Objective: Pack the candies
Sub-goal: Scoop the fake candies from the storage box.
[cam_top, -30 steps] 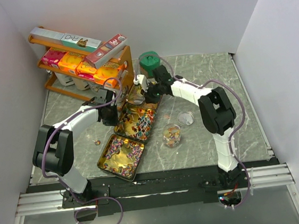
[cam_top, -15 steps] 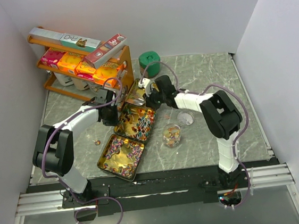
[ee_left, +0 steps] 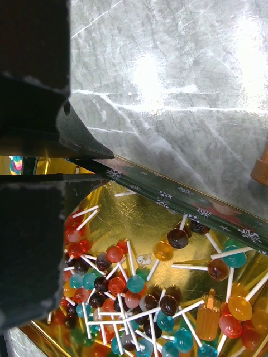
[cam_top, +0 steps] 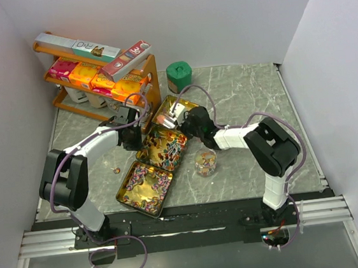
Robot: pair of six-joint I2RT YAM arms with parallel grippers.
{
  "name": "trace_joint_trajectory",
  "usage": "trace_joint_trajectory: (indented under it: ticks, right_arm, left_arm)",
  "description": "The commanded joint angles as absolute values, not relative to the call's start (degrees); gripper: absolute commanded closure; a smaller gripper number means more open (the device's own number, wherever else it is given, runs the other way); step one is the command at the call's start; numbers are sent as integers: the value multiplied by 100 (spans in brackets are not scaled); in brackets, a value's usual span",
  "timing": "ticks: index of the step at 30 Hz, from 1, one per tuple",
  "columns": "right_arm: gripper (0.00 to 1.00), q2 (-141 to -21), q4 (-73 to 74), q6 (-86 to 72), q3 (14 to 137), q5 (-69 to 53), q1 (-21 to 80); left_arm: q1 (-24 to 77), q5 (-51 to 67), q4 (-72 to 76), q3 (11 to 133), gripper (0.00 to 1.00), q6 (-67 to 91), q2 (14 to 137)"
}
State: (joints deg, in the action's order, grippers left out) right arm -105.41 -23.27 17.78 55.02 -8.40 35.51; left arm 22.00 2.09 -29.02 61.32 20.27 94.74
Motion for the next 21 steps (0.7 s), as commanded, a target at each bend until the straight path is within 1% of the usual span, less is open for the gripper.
trace_joint_trajectory:
  ticks: [1,8,11,12,13,14,15,17,18,21]
  right_arm:
    - [100,-10108,-2689,1652,5212,-1152,3911]
    - [100,-9695,-2908,1714,4922,-853,3920]
    - [100,-9396,-3102,1933,4755,-703,3929]
    - [100,-9335,-3033,1986,4798,-660,3929]
    - [100,-9230,-2937,2047,4851,-616,3929]
    - [100,-9168,-2849,2083,4895,-598,3929]
    - [100,-9106,-2752,2100,4913,-589,3920]
    - [100,-8878,-2707,2092,4887,-563,3929]
    - [100,-8799,-2611,2101,4869,-545,3929]
    - [100,-8438,-2374,2039,4782,-475,3929]
  left_arm:
    - [2250,369,-2329,6302,99,2268,9545]
    - [2250,369,-2312,6284,98,2276,9501]
    - [2259,369,-2294,6267,91,2285,9475]
    - [2259,369,-2277,6258,84,2294,9457]
    - [2259,360,-2268,6249,79,2294,9431]
    - [2259,352,-2259,6249,76,2294,9413]
    - [2259,343,-2250,6232,71,2294,9370]
    - [2259,325,-2233,6232,66,2303,9334]
    - [2267,316,-2224,6214,61,2303,9290]
    - [2268,308,-2206,6196,56,2320,9211]
